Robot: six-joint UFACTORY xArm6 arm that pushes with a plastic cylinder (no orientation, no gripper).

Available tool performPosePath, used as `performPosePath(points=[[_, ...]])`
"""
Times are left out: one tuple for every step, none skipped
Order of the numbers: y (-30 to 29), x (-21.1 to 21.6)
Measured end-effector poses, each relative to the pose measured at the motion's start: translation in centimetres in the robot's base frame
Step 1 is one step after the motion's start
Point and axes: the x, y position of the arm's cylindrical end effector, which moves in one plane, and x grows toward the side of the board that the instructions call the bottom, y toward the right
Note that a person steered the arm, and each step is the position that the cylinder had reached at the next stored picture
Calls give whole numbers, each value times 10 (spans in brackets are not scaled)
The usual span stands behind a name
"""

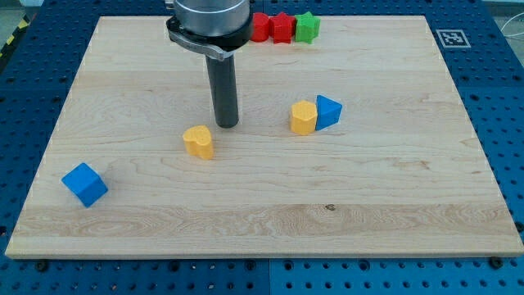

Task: Push the yellow heart slightly up

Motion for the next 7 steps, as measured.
performPosePath(points=[[0, 36], [0, 60], [0, 92], [0, 99], [-8, 114], [-27, 124], [-39, 125]])
